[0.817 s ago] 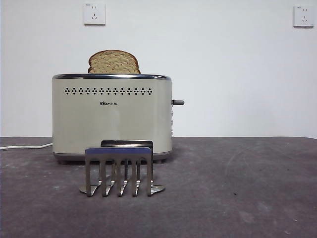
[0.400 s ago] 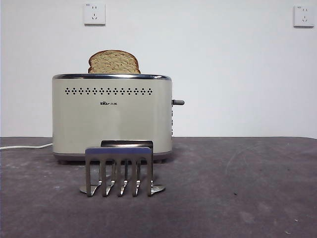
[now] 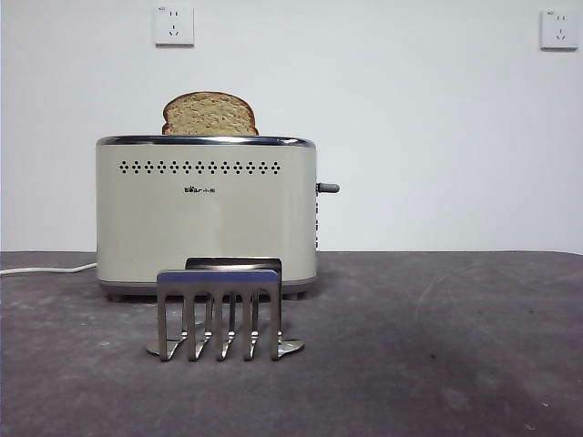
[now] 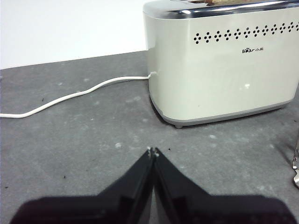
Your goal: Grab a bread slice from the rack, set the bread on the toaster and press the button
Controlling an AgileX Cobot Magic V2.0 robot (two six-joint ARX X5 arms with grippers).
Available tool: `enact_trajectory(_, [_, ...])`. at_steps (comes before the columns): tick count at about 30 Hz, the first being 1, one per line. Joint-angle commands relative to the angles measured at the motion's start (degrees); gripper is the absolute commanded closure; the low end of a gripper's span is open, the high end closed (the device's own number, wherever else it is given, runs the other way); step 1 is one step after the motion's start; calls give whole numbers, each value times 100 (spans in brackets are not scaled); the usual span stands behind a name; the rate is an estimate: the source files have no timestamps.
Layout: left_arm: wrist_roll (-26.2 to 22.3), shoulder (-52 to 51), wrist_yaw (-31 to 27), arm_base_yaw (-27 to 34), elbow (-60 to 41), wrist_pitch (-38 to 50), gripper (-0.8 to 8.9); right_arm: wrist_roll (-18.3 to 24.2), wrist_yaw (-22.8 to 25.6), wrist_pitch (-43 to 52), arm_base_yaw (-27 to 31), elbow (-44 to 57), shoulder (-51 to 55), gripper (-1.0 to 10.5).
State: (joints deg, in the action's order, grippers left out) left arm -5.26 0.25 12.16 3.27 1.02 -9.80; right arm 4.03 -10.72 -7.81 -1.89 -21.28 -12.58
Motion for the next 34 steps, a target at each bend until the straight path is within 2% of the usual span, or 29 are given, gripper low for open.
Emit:
enact_trajectory(1, [59, -15, -9, 15, -81, 11, 816, -188, 297, 170, 2, 577, 334, 946])
enact_trajectory(13, [59, -15, -9, 15, -81, 11, 816, -872, 363, 286, 2, 2002, 1167, 946])
enact_trajectory(21, [59, -15, -9, 15, -81, 11, 816, -800, 365, -229, 2, 2096, 1252, 946])
enact_trajectory(34, [59, -15, -9, 15, -81, 11, 816, -892, 363, -208, 0, 2096, 1252, 946])
